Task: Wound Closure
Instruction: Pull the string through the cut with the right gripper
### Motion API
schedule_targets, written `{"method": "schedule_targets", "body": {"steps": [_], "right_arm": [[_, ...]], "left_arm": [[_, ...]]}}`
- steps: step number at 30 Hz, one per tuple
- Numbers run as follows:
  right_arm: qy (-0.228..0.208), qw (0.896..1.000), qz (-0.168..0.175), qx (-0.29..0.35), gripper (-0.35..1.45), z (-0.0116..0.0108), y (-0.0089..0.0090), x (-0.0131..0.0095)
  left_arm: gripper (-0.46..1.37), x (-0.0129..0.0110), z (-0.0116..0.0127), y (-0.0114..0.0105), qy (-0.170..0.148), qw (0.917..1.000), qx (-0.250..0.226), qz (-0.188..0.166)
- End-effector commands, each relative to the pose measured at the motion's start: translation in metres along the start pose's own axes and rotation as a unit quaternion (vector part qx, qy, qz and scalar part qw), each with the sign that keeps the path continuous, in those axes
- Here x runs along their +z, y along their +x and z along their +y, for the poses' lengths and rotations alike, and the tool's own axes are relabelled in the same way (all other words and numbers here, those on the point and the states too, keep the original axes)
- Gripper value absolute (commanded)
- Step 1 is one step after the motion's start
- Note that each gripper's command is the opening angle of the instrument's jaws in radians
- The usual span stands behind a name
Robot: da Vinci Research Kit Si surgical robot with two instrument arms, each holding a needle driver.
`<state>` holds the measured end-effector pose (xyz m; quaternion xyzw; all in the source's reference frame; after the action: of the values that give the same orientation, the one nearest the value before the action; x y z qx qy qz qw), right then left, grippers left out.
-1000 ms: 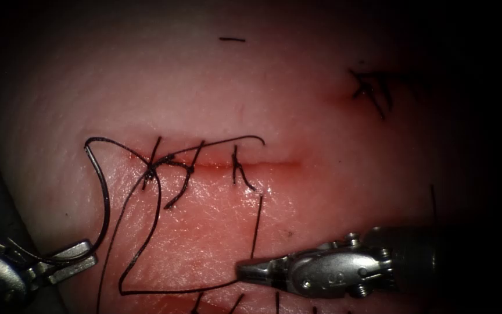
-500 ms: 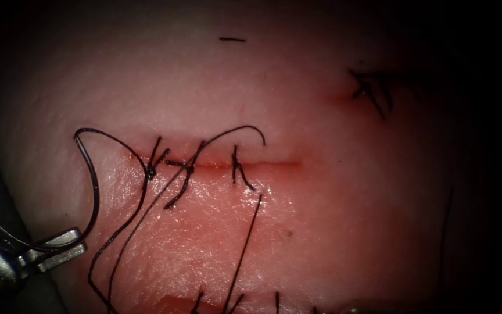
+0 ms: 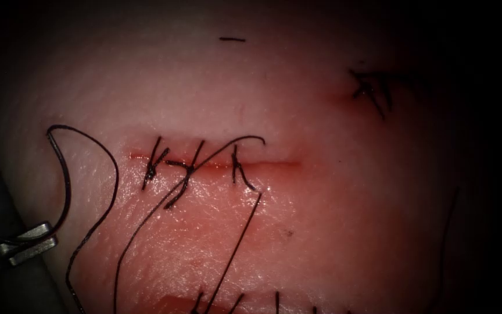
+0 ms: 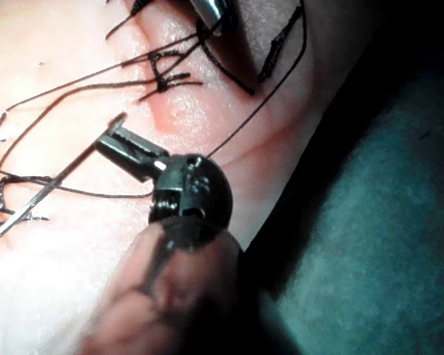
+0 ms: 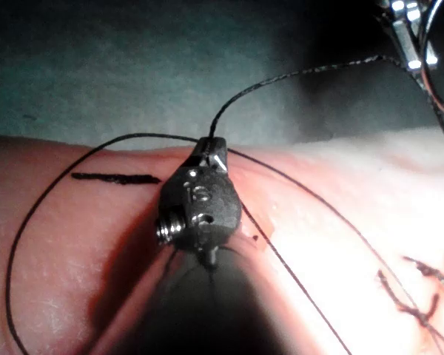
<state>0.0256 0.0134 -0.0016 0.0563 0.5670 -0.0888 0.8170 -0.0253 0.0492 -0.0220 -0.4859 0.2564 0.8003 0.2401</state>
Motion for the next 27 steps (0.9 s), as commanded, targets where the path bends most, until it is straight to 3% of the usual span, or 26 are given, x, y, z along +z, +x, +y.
{"method": "schedule_targets", "body": {"steps": [1, 4, 11, 18, 23, 27], "right_arm": [[-0.014, 1.000, 0.010, 0.000, 0.77, 0.0002, -0.0003, -0.0005], [-0.031, 0.999, 0.011, 0.002, 0.98, 0.0010, -0.0009, -0.0015], [-0.072, 0.997, 0.013, 0.019, 1.02, 0.0039, -0.0027, -0.0056], [-0.110, 0.993, 0.010, -0.028, 1.05, 0.0075, -0.0050, -0.0096], [-0.124, 0.990, -0.006, -0.062, 1.18, 0.0102, -0.0076, -0.0103], [-0.130, 0.988, -0.019, -0.079, 1.17, 0.0116, -0.0099, -0.0098]], "left_arm": [[-0.35, -0.0001, -0.0002, -0.0001, 0.000, 1.0000, 0.001, -0.001], [-0.35, -0.0005, -0.0006, -0.0003, 0.003, 1.0000, 0.003, -0.004], [-0.35, -0.0014, -0.0020, -0.0009, 0.011, 0.9999, 0.007, -0.006], [-0.35, -0.0023, -0.0034, -0.0016, 0.019, 0.9998, 0.005, -0.009], [-0.35, -0.0023, -0.0033, -0.0016, 0.023, 0.9997, 0.003, -0.011], [-0.35, -0.0023, -0.0030, -0.0015, 0.025, 0.9996, 0.003, -0.011]]}}
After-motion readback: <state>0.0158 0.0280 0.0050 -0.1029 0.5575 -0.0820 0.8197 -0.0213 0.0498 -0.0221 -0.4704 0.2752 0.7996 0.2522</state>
